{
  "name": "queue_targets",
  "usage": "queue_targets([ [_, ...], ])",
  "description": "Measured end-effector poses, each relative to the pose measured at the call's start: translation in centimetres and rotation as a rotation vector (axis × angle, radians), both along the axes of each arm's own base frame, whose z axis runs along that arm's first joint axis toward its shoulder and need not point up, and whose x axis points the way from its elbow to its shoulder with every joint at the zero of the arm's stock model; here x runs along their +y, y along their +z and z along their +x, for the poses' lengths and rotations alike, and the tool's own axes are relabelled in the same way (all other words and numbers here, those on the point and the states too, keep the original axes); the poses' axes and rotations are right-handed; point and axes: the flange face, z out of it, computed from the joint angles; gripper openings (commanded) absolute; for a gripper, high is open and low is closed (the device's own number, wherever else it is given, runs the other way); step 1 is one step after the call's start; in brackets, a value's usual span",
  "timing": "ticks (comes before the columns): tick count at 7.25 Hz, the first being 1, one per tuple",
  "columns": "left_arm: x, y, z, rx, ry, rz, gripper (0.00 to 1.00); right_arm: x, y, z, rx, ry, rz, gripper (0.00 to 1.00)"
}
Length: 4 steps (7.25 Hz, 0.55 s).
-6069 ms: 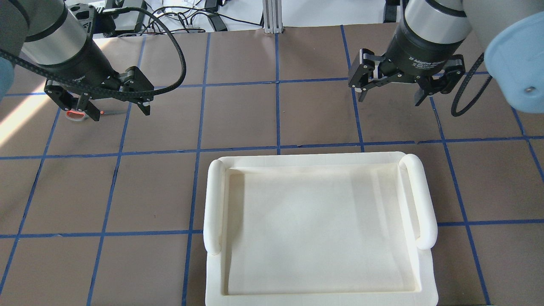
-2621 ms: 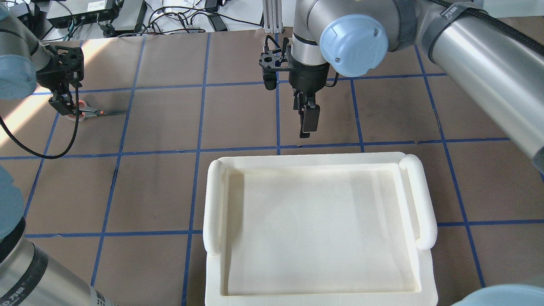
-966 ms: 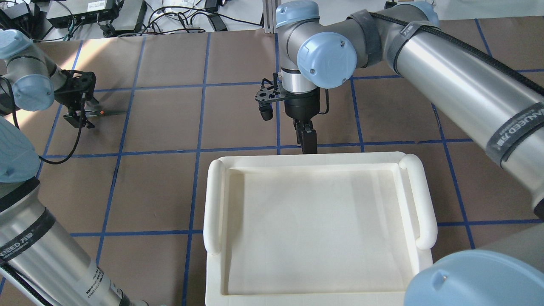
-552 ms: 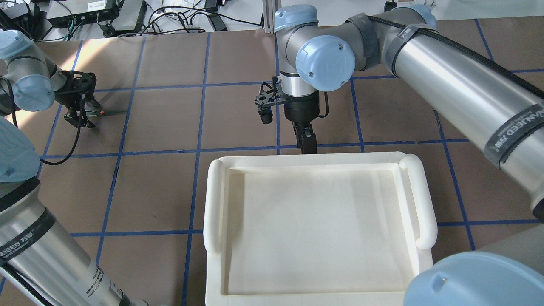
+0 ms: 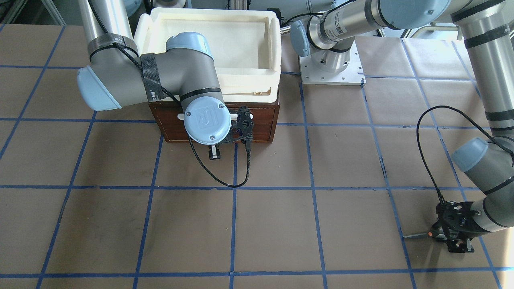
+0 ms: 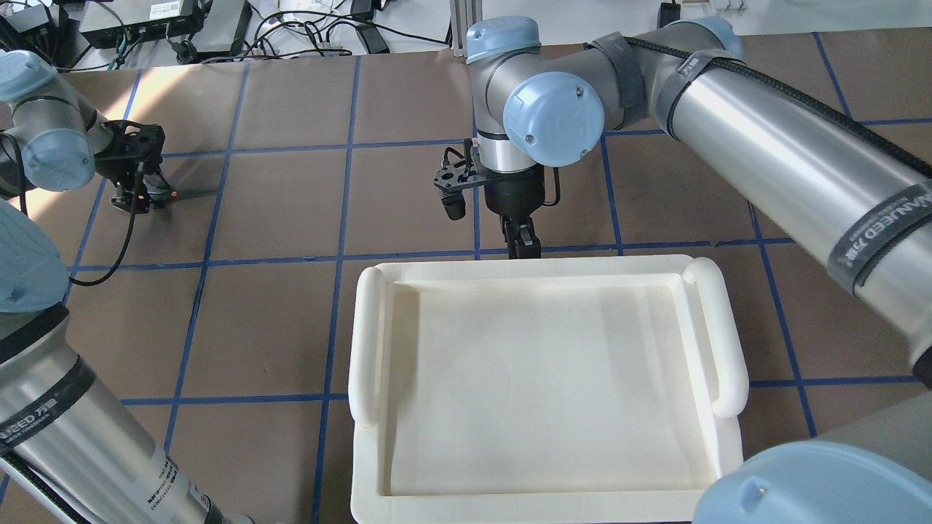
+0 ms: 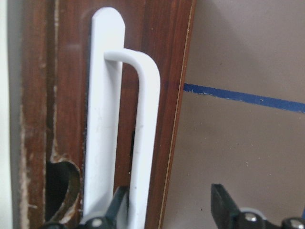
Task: Place scissors in drawer with both arms
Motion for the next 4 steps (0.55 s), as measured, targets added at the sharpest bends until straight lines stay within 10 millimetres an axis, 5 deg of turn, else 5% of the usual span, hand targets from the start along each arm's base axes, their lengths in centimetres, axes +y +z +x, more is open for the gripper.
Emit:
queue_targets([
  [4,-0.1,1.6,-0.4,-0.032,-0.030,-0.011,0.00,-1.0,0.3,0.1,-0.013,0.037,-0.052,0.44],
])
